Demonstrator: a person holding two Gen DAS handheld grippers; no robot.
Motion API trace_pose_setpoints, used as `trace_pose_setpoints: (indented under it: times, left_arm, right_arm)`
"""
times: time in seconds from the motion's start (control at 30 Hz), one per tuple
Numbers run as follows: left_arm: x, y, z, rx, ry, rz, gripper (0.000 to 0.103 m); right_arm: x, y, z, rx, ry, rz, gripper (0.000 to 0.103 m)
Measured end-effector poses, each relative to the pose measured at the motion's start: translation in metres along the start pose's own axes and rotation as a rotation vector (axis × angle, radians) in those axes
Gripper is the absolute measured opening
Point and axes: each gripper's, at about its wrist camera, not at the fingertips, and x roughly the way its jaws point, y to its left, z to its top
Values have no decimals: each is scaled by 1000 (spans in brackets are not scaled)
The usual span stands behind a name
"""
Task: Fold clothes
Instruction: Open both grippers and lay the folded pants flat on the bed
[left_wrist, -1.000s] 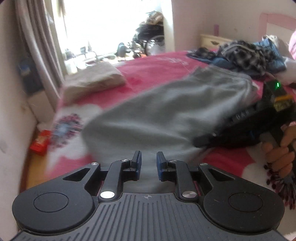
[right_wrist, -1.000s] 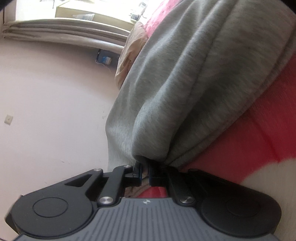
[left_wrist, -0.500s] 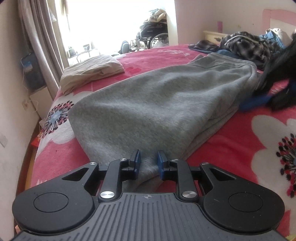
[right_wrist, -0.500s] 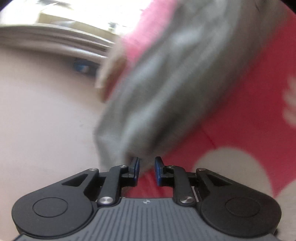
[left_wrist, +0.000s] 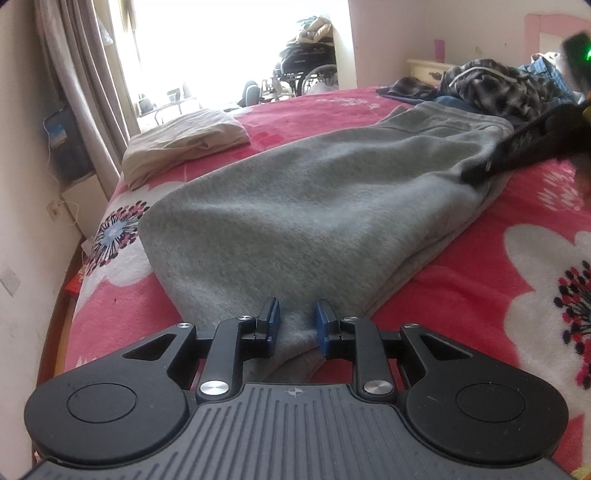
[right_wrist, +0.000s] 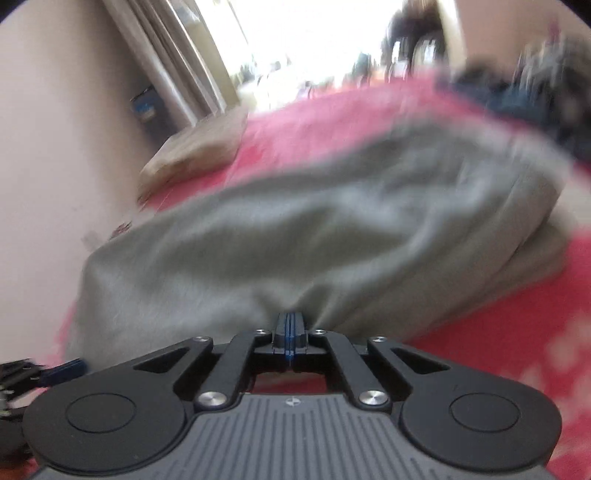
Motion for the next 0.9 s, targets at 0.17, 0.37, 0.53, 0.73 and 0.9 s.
trace_pose_setpoints:
  times: [0.17,0.37,0.53,0.73,0.9]
  left_arm:
    - [-1,0,0,7,0,1,22]
    - [-1,-1,1,18,5,3,22]
    - [-1,-2,1,22,10,7,24]
    - [-1,-2,2,24,16,8,24]
    - [0,-1,3,28,23,4,24]
  right_arm:
    - [-2,25,10,-150,-102,16,3]
    - [42,-22,7,30,-4,-108,0]
    - [17,-33,41,72,-142,-66,3]
    - [58,-95,50,95,-127,-215,0]
    - [43,-59,62,-13,-115,-253,3]
